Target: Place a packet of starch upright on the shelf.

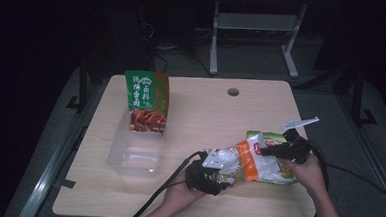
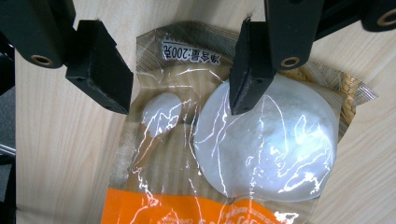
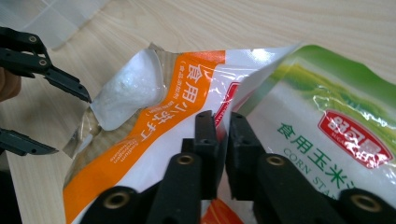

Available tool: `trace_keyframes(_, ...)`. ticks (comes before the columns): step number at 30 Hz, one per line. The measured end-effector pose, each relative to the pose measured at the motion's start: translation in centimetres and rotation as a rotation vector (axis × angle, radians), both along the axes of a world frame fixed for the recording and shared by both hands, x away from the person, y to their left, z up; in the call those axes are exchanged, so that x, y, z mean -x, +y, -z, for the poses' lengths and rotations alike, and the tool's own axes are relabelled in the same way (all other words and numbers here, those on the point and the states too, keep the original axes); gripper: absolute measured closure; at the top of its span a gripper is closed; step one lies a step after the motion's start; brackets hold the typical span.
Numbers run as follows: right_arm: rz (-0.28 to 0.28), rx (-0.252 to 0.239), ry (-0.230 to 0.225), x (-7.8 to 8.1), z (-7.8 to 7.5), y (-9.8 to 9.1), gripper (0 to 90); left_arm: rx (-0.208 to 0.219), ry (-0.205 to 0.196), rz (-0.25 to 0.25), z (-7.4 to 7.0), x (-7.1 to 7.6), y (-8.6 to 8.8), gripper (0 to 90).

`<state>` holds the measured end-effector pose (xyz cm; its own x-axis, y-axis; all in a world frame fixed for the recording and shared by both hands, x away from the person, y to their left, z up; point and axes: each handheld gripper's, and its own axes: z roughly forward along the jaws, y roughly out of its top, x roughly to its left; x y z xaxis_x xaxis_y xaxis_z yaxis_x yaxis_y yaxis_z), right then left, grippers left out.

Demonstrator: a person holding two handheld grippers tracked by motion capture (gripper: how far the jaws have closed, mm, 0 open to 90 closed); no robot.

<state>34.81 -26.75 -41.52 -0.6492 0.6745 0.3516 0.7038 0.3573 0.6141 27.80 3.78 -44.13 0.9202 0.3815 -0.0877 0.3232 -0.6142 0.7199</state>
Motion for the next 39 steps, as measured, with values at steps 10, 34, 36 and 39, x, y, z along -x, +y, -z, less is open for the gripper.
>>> trace_keyframes(10, -0.055, 0.008, -0.088, -0.3, -3.3, 1.7, 90.0, 0.029, -0.022, -0.054, -1.3, -0.8, 2.0, 31.3)
trace_keyframes(34, -0.332, 0.073, -0.276, 0.3, -11.0, 9.1, 90.0, 0.113, 0.002, -0.141, -3.1, -2.8, 4.1, 26.8)
trace_keyframes(36, -0.352, 0.078, -0.278, 0.4, -11.1, 9.5, 90.0, 0.116, 0.005, -0.141, -3.1, -3.2, 3.7, 27.1)
trace_keyframes(39, -0.379, 0.075, -0.277, 0.4, -11.1, 9.8, 90.0, 0.130, 0.024, -0.135, -3.1, -4.0, 3.2, 30.0)
